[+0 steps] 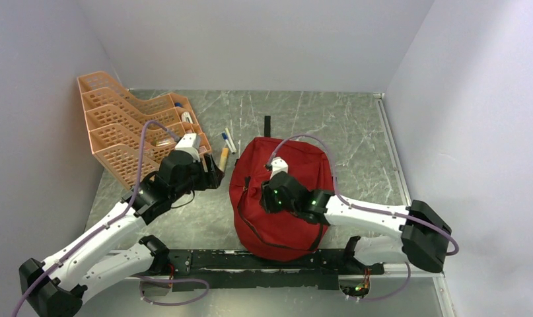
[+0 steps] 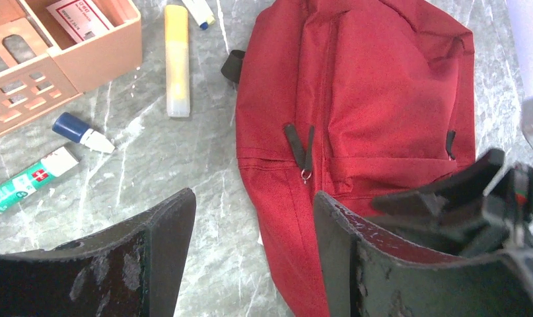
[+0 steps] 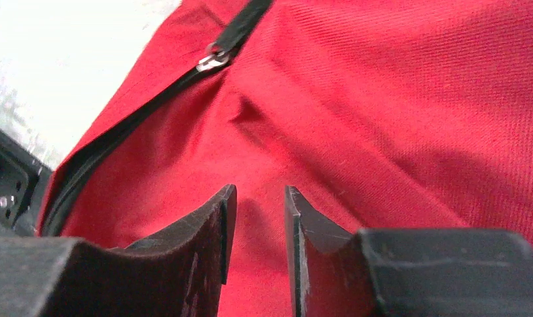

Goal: Pack the student bag
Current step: Move the student bag to the center of the board.

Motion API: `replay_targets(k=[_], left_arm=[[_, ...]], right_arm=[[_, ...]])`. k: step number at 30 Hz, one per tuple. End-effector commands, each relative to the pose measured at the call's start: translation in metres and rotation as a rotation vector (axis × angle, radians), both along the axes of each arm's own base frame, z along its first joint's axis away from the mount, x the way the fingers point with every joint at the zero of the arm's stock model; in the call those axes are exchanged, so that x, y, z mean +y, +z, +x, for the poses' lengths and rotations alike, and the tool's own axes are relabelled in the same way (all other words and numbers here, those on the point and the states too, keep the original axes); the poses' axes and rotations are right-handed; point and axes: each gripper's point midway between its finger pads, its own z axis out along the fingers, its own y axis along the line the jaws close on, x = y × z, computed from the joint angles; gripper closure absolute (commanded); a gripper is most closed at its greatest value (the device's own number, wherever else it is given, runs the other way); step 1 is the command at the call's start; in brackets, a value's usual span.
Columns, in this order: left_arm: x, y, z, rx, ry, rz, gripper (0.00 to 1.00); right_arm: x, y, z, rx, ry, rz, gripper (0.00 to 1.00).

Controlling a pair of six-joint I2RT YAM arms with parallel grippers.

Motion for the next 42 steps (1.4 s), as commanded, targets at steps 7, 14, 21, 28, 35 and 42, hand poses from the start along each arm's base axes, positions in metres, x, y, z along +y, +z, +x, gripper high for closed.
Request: replay_targets(k=[7, 14, 21, 28, 35, 42], left_arm=[[0.008, 0.004, -0.004, -0.006, 0.013, 0.027, 0.30], [0.016, 0.006, -0.005, -0.011, 0.034, 0.048, 0.30], [0.019, 0.008, -0.005, -0.012, 0.038, 0.062, 0.29], [0.023, 0.007, -0.006, -0.012, 0.043, 0.082, 0.29], [0.026, 0.007, -0.005, -0.010, 0.048, 0.108, 0.29], [0.031, 0.006, -0.006, -0.012, 0.067, 0.122, 0.29]], right_arm=[[-0.036, -0.032, 0.080, 0.015, -0.276, 0.031, 0.62], [-0.092, -0.023, 0.141, -0.096, -0.476, -0.040, 0.58], [-0.144, -0.015, 0.189, -0.185, -0.615, -0.131, 0.56], [-0.190, -0.014, 0.229, -0.160, -0.737, -0.123, 0.54], [-0.225, -0.008, 0.264, -0.136, -0.814, -0.086, 0.52], [-0.234, 0.033, 0.286, -0.175, -0.829, -0.044, 0.50]])
